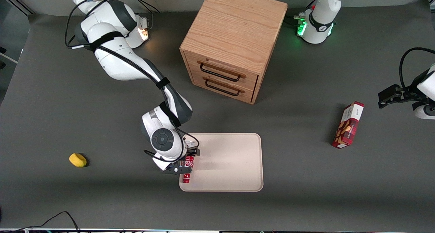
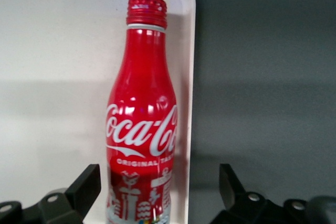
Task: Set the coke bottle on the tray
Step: 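Lower the bottle onto the tray and open the right gripper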
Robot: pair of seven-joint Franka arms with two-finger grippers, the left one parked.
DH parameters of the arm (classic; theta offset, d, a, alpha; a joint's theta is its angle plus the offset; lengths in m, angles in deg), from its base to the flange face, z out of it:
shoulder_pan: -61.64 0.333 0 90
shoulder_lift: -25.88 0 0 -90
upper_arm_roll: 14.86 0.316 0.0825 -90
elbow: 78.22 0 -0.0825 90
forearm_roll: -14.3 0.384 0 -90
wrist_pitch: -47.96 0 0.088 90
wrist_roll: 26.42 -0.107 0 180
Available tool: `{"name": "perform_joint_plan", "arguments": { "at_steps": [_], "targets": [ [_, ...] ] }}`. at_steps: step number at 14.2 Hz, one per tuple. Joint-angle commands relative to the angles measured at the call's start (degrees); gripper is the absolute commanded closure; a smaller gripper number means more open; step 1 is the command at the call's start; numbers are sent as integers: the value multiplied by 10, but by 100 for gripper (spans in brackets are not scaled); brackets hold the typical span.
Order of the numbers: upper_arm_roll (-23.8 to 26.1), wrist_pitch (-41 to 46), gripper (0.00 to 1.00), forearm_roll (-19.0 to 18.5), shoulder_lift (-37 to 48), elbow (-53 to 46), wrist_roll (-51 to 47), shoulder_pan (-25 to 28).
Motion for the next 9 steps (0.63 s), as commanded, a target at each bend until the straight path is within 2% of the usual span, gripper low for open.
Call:
{"name": "perform_joint_plan", "arguments": {
  "at_steps": [1,9],
  "targets": [
    [0,-2,0,-8,-6,-13,8,1],
    [1,1,0,-9,-1,-12,3,0]
  ]
}}
